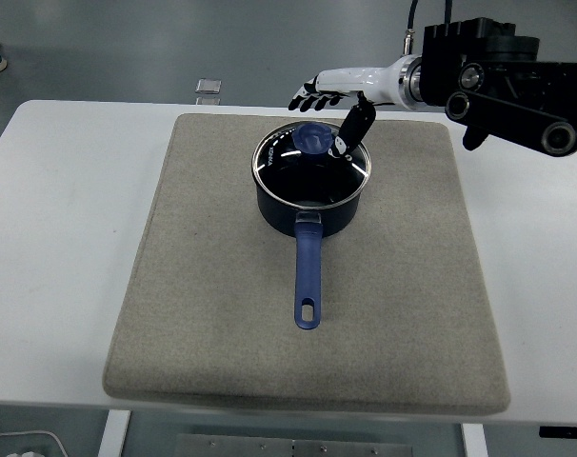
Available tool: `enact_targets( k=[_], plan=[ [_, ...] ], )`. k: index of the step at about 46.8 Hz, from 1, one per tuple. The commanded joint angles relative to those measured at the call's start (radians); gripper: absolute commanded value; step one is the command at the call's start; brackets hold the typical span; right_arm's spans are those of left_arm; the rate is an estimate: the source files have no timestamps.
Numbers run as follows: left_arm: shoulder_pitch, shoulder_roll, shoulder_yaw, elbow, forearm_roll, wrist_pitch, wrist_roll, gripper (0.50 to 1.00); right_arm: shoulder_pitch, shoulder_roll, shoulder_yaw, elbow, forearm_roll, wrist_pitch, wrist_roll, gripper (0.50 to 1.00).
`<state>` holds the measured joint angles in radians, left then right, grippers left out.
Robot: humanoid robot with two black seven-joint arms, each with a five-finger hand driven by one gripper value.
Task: Lift the pot lid and place it to the right of the pot.
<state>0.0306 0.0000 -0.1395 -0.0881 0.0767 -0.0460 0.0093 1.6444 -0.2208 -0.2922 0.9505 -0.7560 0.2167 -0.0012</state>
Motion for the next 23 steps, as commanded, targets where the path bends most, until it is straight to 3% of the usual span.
enact_targets(
  k=[1,23],
  plan=[
    [0.000,0.000,0.000,0.001,0.000,0.000,0.000,1.000,0.000,0.006,-0.001,-0.002,-0.014,-0.002,0.000,0.889],
    [0.000,0.000,0.000,0.001,0.000,0.000,0.000,1.000,-0.014,0.044,-0.025,-0.015,-0.031,-0.026,0.000,0.854]
  ],
)
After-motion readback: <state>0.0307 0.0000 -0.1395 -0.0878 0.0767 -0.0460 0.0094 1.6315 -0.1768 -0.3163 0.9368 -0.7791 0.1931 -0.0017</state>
